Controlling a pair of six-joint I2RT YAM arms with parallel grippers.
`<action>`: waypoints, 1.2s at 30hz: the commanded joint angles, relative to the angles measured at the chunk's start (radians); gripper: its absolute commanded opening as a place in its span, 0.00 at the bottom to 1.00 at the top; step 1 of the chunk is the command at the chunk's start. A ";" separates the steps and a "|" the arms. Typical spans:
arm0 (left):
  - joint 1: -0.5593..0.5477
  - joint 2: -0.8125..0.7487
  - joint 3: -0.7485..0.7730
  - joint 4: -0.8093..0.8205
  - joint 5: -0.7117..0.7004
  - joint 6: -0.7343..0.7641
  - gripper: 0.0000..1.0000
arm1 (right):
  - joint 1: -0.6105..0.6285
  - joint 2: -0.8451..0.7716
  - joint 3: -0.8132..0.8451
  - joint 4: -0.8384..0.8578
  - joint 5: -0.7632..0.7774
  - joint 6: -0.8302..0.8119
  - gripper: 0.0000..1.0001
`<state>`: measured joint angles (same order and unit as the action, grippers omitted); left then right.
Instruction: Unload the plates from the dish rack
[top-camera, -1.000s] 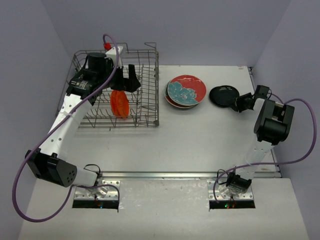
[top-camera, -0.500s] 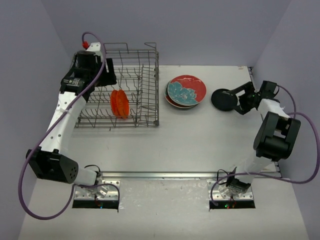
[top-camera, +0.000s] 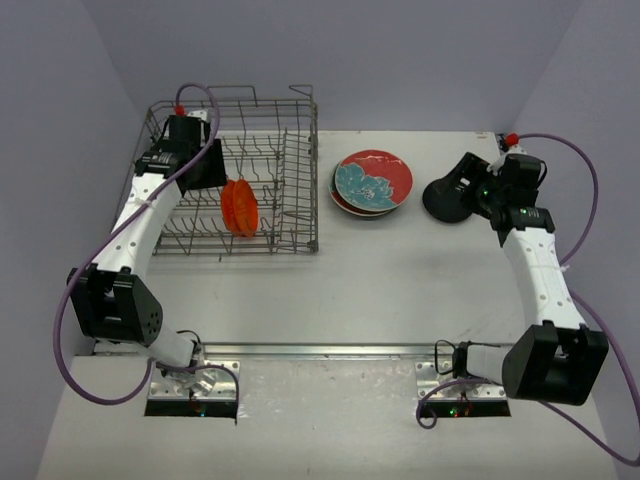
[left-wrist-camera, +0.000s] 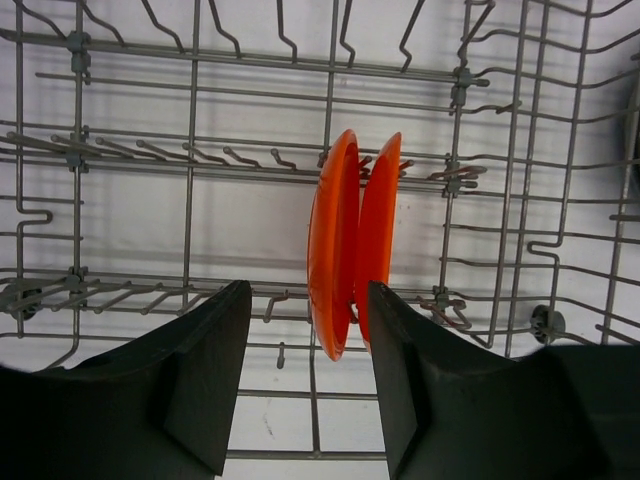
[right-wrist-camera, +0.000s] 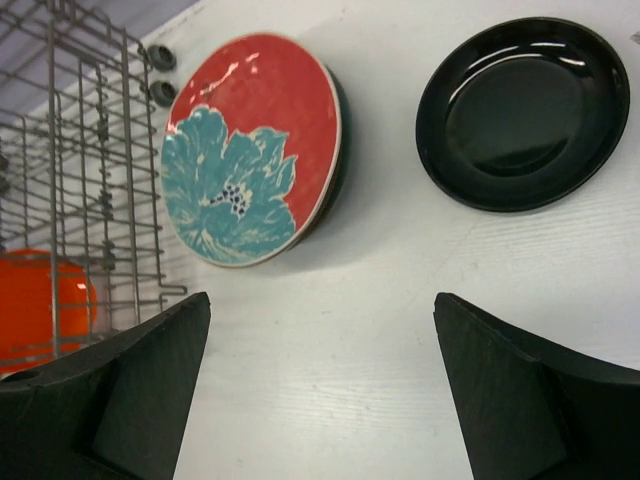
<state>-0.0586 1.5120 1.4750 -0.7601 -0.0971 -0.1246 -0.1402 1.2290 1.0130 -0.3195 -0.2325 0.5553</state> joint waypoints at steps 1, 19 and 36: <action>-0.003 0.028 -0.025 0.015 -0.024 0.002 0.47 | 0.054 -0.083 -0.042 0.050 0.104 -0.115 0.92; -0.004 0.148 0.042 -0.017 -0.027 0.010 0.23 | 0.068 -0.087 -0.049 0.067 0.075 -0.144 0.91; -0.097 0.010 0.433 -0.061 -0.228 0.173 0.00 | 0.101 -0.054 0.062 0.088 -0.033 -0.174 0.90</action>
<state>-0.0986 1.6434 1.7993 -0.9122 -0.2324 -0.0280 -0.0629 1.1688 1.0095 -0.2852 -0.2012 0.4130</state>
